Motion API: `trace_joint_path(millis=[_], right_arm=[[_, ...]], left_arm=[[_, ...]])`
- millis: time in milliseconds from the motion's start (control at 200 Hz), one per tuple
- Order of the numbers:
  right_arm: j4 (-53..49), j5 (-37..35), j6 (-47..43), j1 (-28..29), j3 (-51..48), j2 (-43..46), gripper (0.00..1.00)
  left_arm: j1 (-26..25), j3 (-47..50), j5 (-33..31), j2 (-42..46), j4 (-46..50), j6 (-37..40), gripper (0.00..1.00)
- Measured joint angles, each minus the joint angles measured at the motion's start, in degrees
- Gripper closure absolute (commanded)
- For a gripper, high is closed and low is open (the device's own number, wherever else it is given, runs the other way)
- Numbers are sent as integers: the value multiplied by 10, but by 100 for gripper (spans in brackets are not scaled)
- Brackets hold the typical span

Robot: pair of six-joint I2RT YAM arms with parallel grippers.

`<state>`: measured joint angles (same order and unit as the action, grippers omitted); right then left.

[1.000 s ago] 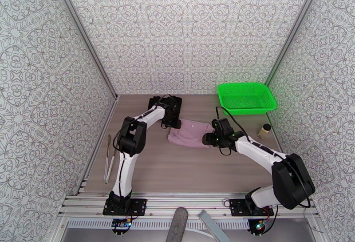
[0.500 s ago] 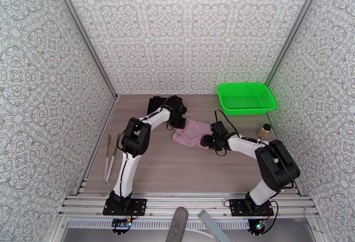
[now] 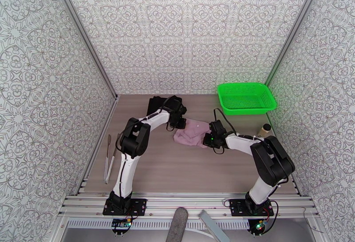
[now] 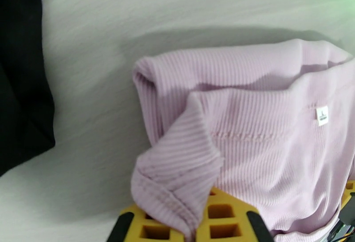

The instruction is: Fold and stack the mixed laundry pile

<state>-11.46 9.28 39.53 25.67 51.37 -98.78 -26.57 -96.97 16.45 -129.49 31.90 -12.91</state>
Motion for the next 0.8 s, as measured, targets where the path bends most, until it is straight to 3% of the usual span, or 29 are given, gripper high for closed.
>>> trace_joint_path(millis=[160, 445, 640, 800], right_arm=[[-34, -3, -19, 0, 16, 5, 100], [-129, -13, -64, 7, 113, 78, 100], [-166, -9, -85, 19, 204, 70, 100], [-195, -6, -106, 23, 310, 7, 100]], left_arm=[[4, 68, 18, 37, -54, -38, 100], [23, 120, 49, 122, -55, -83, 100], [48, 75, 50, 165, -21, -79, 100], [87, -11, 50, 164, 35, -60, 100]])
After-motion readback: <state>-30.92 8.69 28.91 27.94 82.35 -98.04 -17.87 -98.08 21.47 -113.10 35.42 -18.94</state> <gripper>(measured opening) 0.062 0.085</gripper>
